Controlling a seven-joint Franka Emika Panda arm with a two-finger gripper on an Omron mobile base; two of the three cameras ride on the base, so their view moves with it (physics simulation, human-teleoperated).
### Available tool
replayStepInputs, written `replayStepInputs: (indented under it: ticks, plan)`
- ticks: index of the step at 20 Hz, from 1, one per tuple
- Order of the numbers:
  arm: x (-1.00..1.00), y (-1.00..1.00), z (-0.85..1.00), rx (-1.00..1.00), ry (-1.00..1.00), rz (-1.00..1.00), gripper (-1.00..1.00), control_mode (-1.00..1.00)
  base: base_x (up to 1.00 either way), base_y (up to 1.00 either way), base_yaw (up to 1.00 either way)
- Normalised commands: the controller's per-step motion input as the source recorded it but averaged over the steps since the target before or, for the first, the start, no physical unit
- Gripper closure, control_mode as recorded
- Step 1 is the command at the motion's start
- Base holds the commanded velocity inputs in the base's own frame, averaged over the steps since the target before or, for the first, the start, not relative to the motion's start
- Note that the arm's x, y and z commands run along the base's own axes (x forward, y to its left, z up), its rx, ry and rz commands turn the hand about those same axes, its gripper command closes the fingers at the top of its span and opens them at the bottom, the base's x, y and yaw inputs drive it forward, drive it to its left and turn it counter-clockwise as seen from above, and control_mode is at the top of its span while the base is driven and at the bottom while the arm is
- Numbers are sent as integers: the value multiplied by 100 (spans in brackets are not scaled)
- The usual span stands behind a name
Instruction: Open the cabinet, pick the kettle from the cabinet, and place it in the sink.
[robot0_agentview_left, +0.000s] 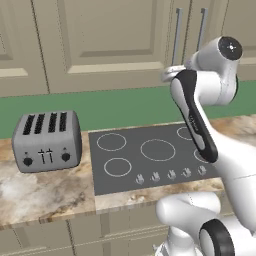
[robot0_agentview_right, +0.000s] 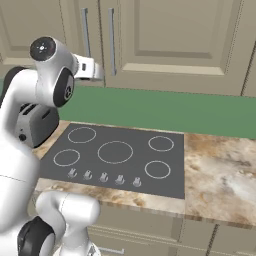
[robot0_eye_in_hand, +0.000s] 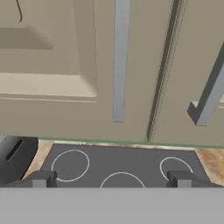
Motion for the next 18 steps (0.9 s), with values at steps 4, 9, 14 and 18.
replayStepInputs:
  ticks: [4,9,14,18]
  plan:
    - [27,0,27,0,0,0,-100,-100,0,0,0]
    - [28,0,21,0,-1,0,-100,-100,0,0,0]
    - [28,-2,10,4,-3,0,-100,-100,0,0,0]
    - [31,-1,10,2,0,0,-100,-100,0,0,0]
